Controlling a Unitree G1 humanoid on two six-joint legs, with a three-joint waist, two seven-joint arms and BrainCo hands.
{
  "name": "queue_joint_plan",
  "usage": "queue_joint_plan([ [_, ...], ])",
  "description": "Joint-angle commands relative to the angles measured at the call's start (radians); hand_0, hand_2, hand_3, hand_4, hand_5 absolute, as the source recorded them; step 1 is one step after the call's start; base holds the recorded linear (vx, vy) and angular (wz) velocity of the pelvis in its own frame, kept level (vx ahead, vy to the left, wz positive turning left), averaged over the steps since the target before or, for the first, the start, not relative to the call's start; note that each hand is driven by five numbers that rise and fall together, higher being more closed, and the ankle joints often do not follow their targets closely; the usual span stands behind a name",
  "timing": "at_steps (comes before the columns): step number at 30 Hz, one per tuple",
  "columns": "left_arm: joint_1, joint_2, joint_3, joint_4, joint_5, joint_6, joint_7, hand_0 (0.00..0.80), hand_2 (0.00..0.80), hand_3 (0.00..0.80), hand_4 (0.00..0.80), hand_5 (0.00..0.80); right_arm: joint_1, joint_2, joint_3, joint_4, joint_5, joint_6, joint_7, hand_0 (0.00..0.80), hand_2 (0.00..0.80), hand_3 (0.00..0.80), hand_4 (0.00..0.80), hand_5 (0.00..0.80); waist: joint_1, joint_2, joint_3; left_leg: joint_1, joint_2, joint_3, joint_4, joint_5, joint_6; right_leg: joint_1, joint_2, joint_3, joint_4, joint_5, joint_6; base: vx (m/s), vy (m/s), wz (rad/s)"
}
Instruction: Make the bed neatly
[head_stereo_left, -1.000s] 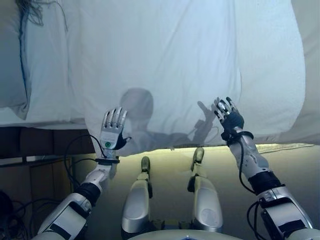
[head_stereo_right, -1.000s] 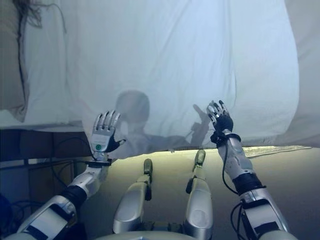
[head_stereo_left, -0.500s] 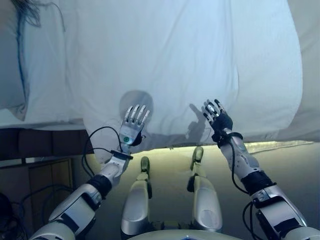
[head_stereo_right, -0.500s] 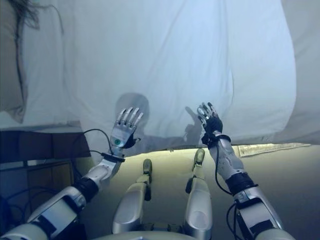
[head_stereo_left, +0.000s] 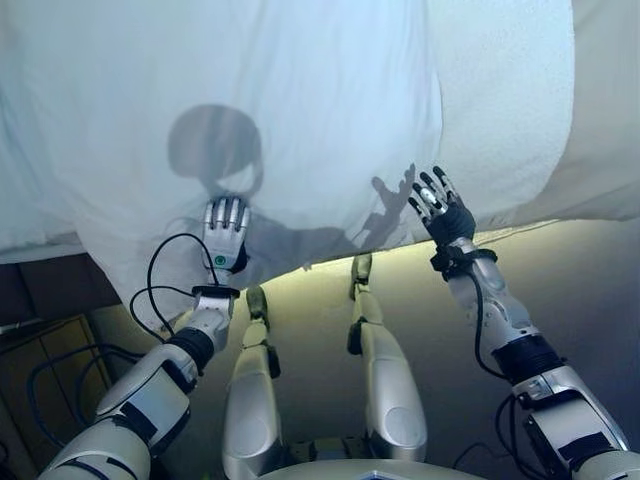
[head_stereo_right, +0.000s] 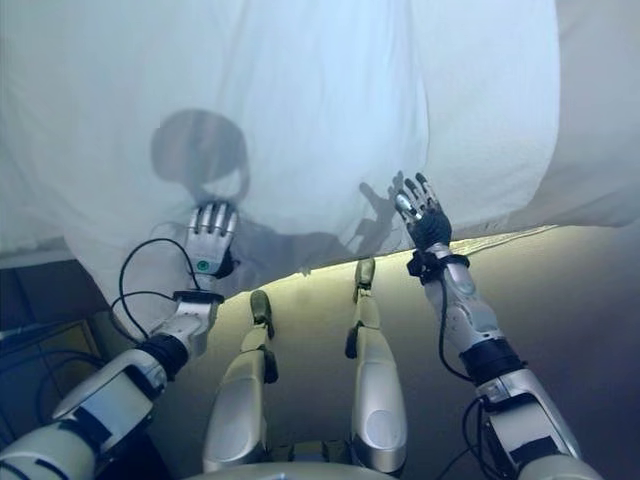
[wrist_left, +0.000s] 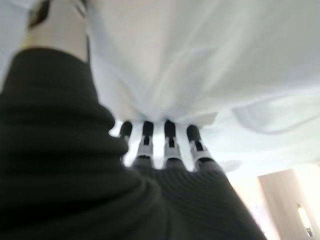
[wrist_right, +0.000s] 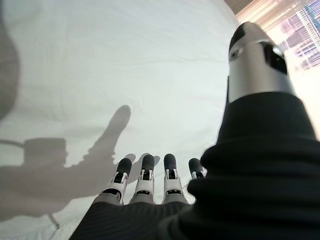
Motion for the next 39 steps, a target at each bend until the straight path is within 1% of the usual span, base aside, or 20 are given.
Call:
queue_joint_plan([
  [1, -0.037, 0.056, 0.076, 0.065, -0.069, 0.033, 0.009, 0.000, 0.000, 0.000, 0.000, 0.000, -0.018, -0.056, -0.047, -0.088, 0.013, -0.039, 0.042, 0.000, 0.000, 0.000, 0.000, 0.000, 0.018, 0.022, 0.015, -0.080, 0.071, -0.084, -0.120, 0.227, -0.007, 0.011, -0.094, 0.005, 0.114, -0.023, 0.191, 0.042, 0.050, -0.05],
  [5, -0.052, 0.072, 0.088, 0.075, -0.105, -0.017, 0.079, 0.000, 0.000, 0.000, 0.000, 0.000, -0.026, -0.058, -0.044, -0.077, 0.022, -0.040, 0.049, 0.000, 0.000, 0.000, 0.000, 0.000, 0.022, 0.022, 0.015, -0.093, 0.070, -0.086, -0.117, 0.229, -0.006, 0.000, -0.095, 0.008, 0.114, -0.023, 0.188, 0.032, 0.040, -0.06],
  [6, -0.056, 0.077, 0.097, 0.071, -0.119, -0.043, 0.116, 0.000, 0.000, 0.000, 0.000, 0.000, -0.025, -0.058, -0.045, -0.076, 0.021, -0.041, 0.047, 0.000, 0.000, 0.000, 0.000, 0.000, 0.024, 0.023, 0.015, -0.095, 0.071, -0.087, -0.118, 0.229, -0.006, 0.000, -0.097, 0.008, 0.111, -0.023, 0.188, 0.018, 0.031, -0.04],
  [9, -0.070, 0.089, 0.118, 0.065, -0.142, -0.090, 0.155, 0.000, 0.000, 0.000, 0.000, 0.000, -0.019, -0.058, -0.046, -0.074, 0.016, -0.048, 0.048, 0.000, 0.000, 0.000, 0.000, 0.000, 0.029, 0.025, 0.015, -0.104, 0.069, -0.089, -0.116, 0.229, -0.005, -0.008, -0.100, 0.005, 0.114, -0.024, 0.187, 0.012, 0.025, -0.04],
  [12, -0.090, 0.095, 0.135, 0.063, -0.159, -0.116, 0.131, 0.000, 0.000, 0.000, 0.000, 0.000, -0.021, -0.059, -0.046, -0.076, 0.009, -0.053, 0.047, 0.000, 0.000, 0.000, 0.000, 0.000, 0.030, 0.026, 0.015, -0.116, 0.070, -0.091, -0.115, 0.235, -0.006, -0.017, -0.103, 0.002, 0.119, -0.024, 0.187, -0.010, 0.043, -0.02],
  [16, -0.104, 0.089, 0.143, 0.079, -0.141, -0.159, 0.095, 0.000, 0.000, 0.000, 0.000, 0.000, -0.027, -0.071, -0.051, -0.082, 0.015, -0.050, 0.054, 0.000, 0.000, 0.000, 0.000, 0.000, 0.025, 0.031, 0.015, -0.117, 0.071, -0.093, -0.118, 0.238, -0.008, -0.021, -0.105, 0.003, 0.122, -0.026, 0.189, -0.010, 0.051, 0.00],
  [18, -0.111, 0.078, 0.142, 0.083, -0.134, -0.165, 0.085, 0.000, 0.000, 0.000, 0.000, 0.000, -0.033, -0.074, -0.047, -0.093, 0.009, -0.048, 0.050, 0.000, 0.000, 0.000, 0.000, 0.000, 0.023, 0.035, 0.015, -0.122, 0.068, -0.097, -0.121, 0.246, -0.009, -0.025, -0.109, 0.007, 0.118, -0.019, 0.191, -0.017, 0.056, 0.00],
  [21, -0.131, 0.067, 0.135, 0.094, -0.138, -0.155, 0.027, 0.000, 0.000, 0.000, 0.000, 0.000, -0.045, -0.076, -0.043, -0.103, -0.004, -0.043, 0.032, 0.000, 0.000, 0.000, 0.000, 0.000, 0.023, 0.044, 0.015, -0.139, 0.065, -0.106, -0.120, 0.253, -0.010, -0.041, -0.115, 0.015, 0.122, -0.017, 0.194, -0.004, 0.030, 0.00],
  [22, -0.134, 0.066, 0.133, 0.096, -0.141, -0.152, 0.019, 0.216, 0.216, 0.216, 0.216, 0.216, -0.048, -0.076, -0.043, -0.105, -0.005, -0.041, 0.027, 0.000, 0.000, 0.000, 0.000, 0.000, 0.022, 0.045, 0.015, -0.142, 0.064, -0.107, -0.119, 0.254, -0.010, -0.044, -0.115, 0.016, 0.123, -0.018, 0.195, 0.004, 0.039, -0.04],
  [23, -0.137, 0.063, 0.130, 0.103, -0.153, -0.152, 0.016, 0.800, 0.800, 0.800, 0.800, 0.800, -0.056, -0.078, -0.042, -0.116, -0.008, -0.032, 0.008, 0.000, 0.000, 0.000, 0.000, 0.000, 0.021, 0.049, 0.015, -0.148, 0.063, -0.110, -0.120, 0.256, -0.011, -0.048, -0.116, 0.020, 0.121, -0.017, 0.195, 0.000, 0.000, 0.00],
  [29, -0.126, 0.050, 0.137, 0.086, -0.160, -0.160, 0.042, 0.800, 0.800, 0.800, 0.800, 0.800, -0.041, -0.085, -0.038, -0.166, -0.003, -0.037, -0.046, 0.000, 0.000, 0.000, 0.000, 0.000, 0.025, 0.055, 0.015, -0.161, 0.059, -0.123, -0.123, 0.253, -0.009, -0.052, -0.114, 0.030, 0.110, -0.021, 0.195, 0.001, -0.003, -0.01],
  [34, -0.112, 0.046, 0.164, 0.069, -0.154, -0.174, 0.059, 0.800, 0.800, 0.800, 0.800, 0.800, -0.012, -0.072, -0.032, -0.202, -0.007, -0.047, -0.062, 0.000, 0.000, 0.000, 0.000, 0.000, 0.030, 0.052, 0.015, -0.165, 0.057, -0.132, -0.117, 0.251, -0.007, -0.054, -0.117, 0.028, 0.121, -0.026, 0.196, 0.013, -0.023, -0.04],
  [39, -0.104, 0.039, 0.176, 0.051, -0.152, -0.187, 0.061, 0.800, 0.800, 0.800, 0.800, 0.800, -0.005, -0.066, -0.026, -0.225, -0.023, -0.034, -0.076, 0.000, 0.000, 0.000, 0.000, 0.000, 0.032, 0.066, 0.015, -0.152, 0.053, -0.134, -0.115, 0.249, -0.005, -0.044, -0.126, 0.028, 0.129, -0.032, 0.198, 0.000, 0.000, 0.00],
])
